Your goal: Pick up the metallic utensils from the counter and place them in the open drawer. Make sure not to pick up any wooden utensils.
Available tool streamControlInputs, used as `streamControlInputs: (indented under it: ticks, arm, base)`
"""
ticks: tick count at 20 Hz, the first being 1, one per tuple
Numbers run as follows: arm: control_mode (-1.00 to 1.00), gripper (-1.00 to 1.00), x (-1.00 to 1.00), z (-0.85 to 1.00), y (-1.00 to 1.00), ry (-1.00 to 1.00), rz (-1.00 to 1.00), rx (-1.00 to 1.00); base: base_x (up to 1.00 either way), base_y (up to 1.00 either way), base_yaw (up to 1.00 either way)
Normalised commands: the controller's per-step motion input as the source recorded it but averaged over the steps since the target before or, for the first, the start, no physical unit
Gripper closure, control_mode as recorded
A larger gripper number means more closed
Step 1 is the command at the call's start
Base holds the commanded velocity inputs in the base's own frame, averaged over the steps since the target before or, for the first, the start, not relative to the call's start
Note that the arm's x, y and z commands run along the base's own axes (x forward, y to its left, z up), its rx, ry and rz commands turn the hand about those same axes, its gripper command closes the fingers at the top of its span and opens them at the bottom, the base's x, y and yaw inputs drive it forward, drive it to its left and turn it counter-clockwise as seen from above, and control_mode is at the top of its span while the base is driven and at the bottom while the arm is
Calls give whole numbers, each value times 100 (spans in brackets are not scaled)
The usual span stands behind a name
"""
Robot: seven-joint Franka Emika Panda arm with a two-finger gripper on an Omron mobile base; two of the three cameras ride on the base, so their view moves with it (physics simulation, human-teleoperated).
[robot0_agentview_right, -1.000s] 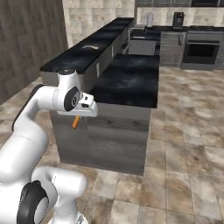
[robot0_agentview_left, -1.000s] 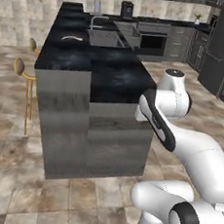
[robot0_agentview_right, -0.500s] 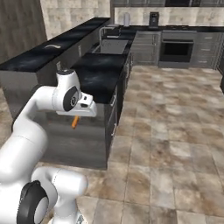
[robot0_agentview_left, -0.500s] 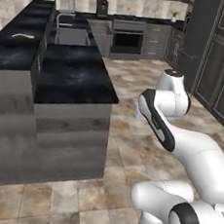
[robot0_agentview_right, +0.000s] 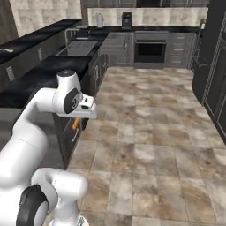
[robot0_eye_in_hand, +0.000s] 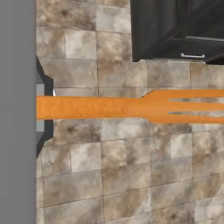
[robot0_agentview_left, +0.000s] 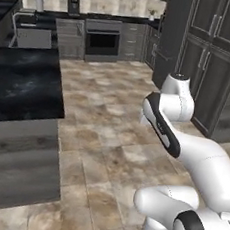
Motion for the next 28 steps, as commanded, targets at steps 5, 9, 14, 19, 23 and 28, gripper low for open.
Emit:
streamControlInputs:
  ticks: [5,9,14,19,23,28]
  arm:
    - [100,100,0,0,0,0,0,0]
    - [100,100,0,0,0,0,0,0]
    - [100,100,0,0,0,0,0,0]
    - [100,100,0,0,0,0,0,0]
    - [100,100,0,0,0,0,0,0]
    - [100,100,0,0,0,0,0,0]
  base:
    - [100,-29,7]
    - [100,-48,3]
    - [100,-74,6]
    - [100,-78,0]
    - [100,-58,-2]
    - [100,-3,0]
